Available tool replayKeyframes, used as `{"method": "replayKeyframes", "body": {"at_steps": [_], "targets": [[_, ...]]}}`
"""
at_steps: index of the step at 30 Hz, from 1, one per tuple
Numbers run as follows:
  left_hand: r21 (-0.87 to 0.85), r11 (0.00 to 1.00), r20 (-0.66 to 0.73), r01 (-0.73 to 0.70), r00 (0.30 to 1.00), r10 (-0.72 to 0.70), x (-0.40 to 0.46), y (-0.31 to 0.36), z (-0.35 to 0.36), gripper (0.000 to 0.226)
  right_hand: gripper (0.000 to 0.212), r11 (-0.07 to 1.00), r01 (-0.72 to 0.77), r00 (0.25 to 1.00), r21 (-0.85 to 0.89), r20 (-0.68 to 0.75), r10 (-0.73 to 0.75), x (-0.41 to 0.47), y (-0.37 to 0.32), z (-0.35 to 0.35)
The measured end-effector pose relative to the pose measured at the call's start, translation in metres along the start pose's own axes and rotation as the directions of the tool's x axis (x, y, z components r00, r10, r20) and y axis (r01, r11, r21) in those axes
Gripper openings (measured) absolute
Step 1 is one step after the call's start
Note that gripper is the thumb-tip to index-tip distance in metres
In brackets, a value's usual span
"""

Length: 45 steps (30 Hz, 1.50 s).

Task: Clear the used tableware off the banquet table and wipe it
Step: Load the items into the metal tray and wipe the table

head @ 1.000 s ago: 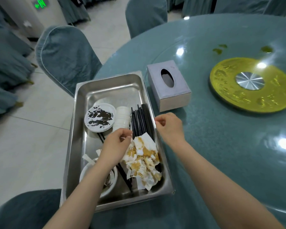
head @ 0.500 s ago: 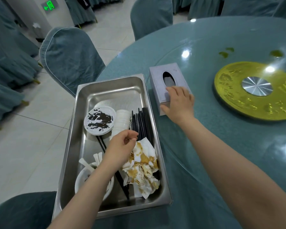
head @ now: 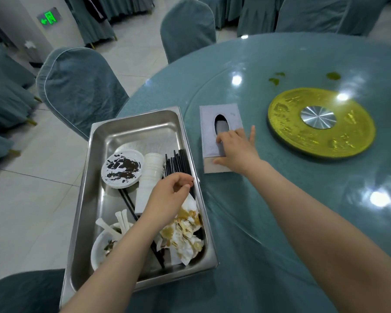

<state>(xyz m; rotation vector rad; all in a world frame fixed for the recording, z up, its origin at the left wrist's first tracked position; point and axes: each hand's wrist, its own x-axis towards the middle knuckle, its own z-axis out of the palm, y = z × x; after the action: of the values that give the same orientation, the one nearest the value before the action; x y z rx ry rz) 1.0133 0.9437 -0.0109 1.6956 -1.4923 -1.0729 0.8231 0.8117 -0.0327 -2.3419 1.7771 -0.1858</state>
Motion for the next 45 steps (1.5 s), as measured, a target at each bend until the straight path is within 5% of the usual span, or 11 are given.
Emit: {"method": "replayKeyframes", "body": {"at_steps": [6, 13, 16, 22, 25, 31, 37, 45], "targets": [[-0.027, 0.998, 0.061, -0.065, 0.996, 0.067, -0.005, 0.011, 0.031, 0.032, 0.06, 0.995, -0.089, 0.996, 0.053, -0.004, 0.089, -0.064, 0.016, 0.0], [0.057, 0.987, 0.125, -0.151, 0.982, 0.143, -0.002, 0.028, 0.08, 0.029, 0.046, 0.995, -0.002, 1.0, 0.103, 0.003, 0.002, -0.142, 0.037, -0.01], [0.165, 0.97, 0.156, -0.179, 0.976, 0.153, 0.005, 0.033, 0.099, 0.052, 0.02, 0.988, -0.03, 0.999, 0.154, -0.009, 0.032, -0.161, 0.046, -0.016], [0.281, 0.942, 0.275, -0.184, 0.956, 0.104, 0.02, 0.042, 0.123, 0.094, 0.018, 0.96, -0.225, 0.973, 0.17, -0.018, 0.231, -0.192, 0.064, -0.021], [0.292, 0.926, 0.342, -0.238, 0.93, 0.131, 0.028, 0.047, 0.134, 0.106, 0.025, 0.95, -0.296, 0.95, 0.1, -0.07, 0.304, -0.201, 0.074, -0.021], [0.347, 0.868, 0.509, -0.355, 0.849, 0.144, 0.037, 0.057, 0.161, 0.127, 0.019, 0.888, -0.399, 0.896, -0.231, 0.108, 0.431, -0.197, 0.088, -0.024], [0.37, 0.832, 0.523, -0.414, 0.833, 0.181, 0.02, 0.06, 0.184, 0.129, 0.034, 0.809, -0.307, 0.867, -0.501, 0.202, 0.455, -0.186, 0.106, -0.018], [0.423, 0.807, 0.525, -0.411, 0.837, 0.152, 0.006, 0.069, 0.201, 0.129, 0.036, 0.837, -0.278, 0.891, -0.471, 0.199, 0.408, -0.199, 0.124, -0.02]]}}
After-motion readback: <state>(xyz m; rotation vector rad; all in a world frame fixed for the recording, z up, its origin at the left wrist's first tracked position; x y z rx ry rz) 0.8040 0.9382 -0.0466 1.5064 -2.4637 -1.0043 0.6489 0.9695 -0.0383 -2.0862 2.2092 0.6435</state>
